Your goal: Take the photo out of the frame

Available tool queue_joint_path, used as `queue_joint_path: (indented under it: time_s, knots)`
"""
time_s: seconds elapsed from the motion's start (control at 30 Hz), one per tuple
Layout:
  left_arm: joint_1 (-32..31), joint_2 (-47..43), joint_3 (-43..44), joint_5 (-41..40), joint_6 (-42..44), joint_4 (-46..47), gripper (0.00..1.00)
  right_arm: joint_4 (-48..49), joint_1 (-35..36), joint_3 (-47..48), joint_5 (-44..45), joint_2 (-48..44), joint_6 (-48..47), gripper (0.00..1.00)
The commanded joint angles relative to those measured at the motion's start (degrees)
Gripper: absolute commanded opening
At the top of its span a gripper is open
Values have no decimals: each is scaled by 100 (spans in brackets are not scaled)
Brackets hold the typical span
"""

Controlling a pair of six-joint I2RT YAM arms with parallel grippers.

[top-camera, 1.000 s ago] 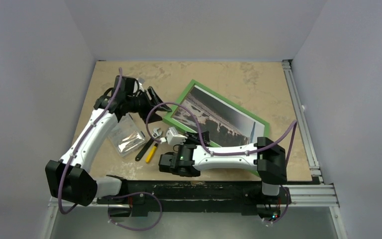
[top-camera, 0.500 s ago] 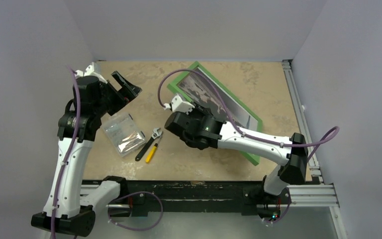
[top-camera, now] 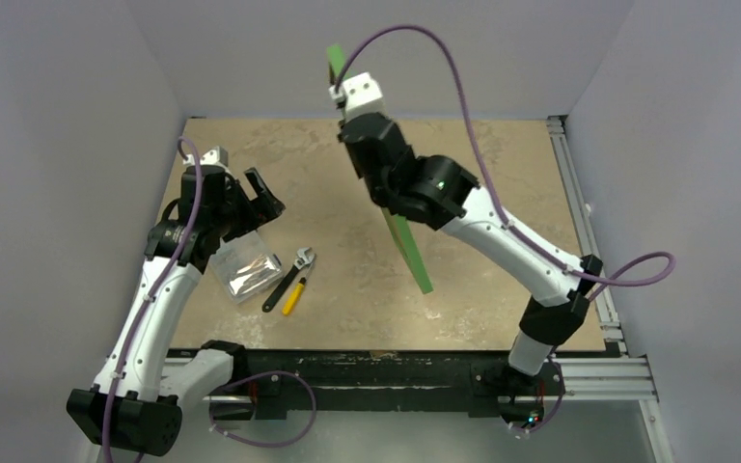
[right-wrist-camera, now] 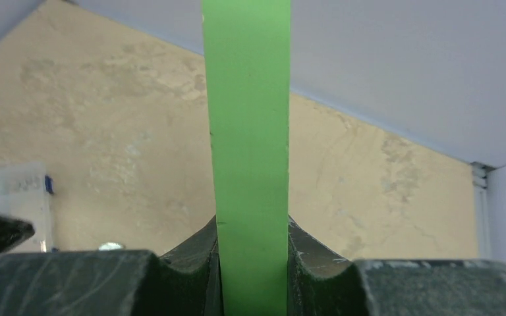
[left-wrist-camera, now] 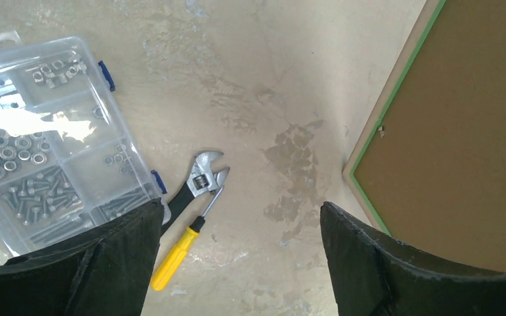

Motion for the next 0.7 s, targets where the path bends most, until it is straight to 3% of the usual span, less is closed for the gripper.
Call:
queue_joint_path:
  time_s: [0.0,0.23,0.43,0.67]
  knots:
    - [-46,-116,39,-58,257,429,85,397,-1355,-198,-1450,-844,1602,0]
    - [-51,-61,-42,191,221,540,84,1003,-3495,-2199,-3624,-1804,2929,0]
    - [-48,-34,-114,368,191,646,84,1442,-4882,-3630,-4237,-2198,3065,0]
    - [-54,-3,-227,777,191,852,84,2328,-5847,-5491,-4646,-2698,3233,0]
